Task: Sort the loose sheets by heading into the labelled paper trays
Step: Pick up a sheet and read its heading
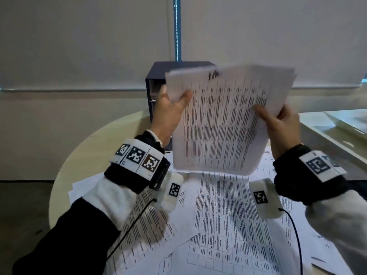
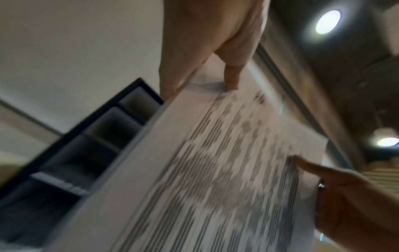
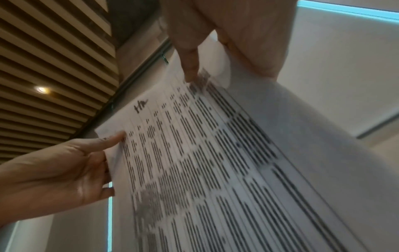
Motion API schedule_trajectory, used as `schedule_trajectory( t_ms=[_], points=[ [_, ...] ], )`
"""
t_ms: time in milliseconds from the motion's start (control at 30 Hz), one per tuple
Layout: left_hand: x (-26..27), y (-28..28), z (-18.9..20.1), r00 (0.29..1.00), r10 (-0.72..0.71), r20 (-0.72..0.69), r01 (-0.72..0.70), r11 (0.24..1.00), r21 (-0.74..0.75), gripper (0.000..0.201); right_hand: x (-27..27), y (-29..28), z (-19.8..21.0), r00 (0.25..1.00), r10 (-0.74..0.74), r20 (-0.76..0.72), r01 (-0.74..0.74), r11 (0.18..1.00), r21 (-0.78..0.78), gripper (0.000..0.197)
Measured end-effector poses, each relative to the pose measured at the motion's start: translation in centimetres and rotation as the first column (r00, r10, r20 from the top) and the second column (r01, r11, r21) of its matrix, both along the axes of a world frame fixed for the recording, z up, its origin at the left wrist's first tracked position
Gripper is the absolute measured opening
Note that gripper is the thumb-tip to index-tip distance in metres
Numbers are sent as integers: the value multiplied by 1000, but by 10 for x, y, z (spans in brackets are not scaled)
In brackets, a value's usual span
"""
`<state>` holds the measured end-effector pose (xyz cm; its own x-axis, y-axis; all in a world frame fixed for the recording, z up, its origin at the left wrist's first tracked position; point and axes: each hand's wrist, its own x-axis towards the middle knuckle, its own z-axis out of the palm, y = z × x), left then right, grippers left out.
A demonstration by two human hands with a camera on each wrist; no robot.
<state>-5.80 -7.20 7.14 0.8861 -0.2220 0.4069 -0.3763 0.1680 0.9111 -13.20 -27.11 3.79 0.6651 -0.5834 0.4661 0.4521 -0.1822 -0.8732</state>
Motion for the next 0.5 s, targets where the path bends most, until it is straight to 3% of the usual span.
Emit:
schedule_trajectory(
  t_ms=[133,167,233,333,433,500],
  points=[
    [3,7,-37,988,-6,-157,40,975,217,70,3,7,-24,996,11,-83,-9,1000,21,27],
    [5,7,-43,984,-1,-176,45,968,245,70,4,7,-25,996,-7,-92,9,1000,16,25],
    [7,7,-45,987,12,-162,28,969,246,49,9,4,-20,993,-45,-107,44,999,-5,25],
    [17,9,-40,985,34,-169,8,971,241,33,17,0,-9,979,-15,-201,3,998,-63,33],
    [31,10,-51,960,31,-279,47,962,270,32,24,-2,-14,909,9,-417,-68,990,-125,52],
    [38,11,-69,917,55,-394,71,952,298,32,29,-1,-25,823,6,-568,-122,978,-167,59]
  ],
)
